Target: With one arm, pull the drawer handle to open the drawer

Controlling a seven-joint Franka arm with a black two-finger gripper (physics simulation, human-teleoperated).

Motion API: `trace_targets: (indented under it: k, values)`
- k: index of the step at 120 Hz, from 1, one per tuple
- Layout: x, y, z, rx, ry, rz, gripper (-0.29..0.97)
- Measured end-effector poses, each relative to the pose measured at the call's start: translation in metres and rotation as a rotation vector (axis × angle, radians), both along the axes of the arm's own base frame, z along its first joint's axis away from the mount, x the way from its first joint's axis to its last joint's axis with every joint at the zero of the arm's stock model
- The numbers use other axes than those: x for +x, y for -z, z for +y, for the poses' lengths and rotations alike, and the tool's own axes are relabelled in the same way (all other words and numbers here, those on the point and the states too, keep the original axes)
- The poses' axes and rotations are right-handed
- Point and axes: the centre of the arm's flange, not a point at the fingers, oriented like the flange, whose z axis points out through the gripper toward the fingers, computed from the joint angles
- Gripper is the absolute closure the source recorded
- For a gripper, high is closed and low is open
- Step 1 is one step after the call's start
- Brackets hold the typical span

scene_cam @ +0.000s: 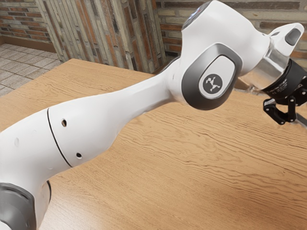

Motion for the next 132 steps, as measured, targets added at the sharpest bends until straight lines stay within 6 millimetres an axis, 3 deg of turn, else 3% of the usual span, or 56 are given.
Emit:
trace_targets:
  k: [21, 44, 63, 82, 106, 132]
  values:
    - [0.006, 0.008, -0.009, -0.035, -0.005, -0.014, 0.00]
    - [0.010, 0.022, -0.001, -0.012, -0.023, -0.002, 0.00]
    - [0.005, 0.016, 0.008, 0.012, -0.035, -0.002, 0.00]
    - [0.002, 0.005, 0.030, 0.065, -0.070, 0.004, 0.00]
    - [0.000, 0.018, 0.038, 0.100, -0.079, 0.061, 0.01]
    - [-0.010, 0.007, 0.056, 0.138, -0.108, 0.084, 0.01]
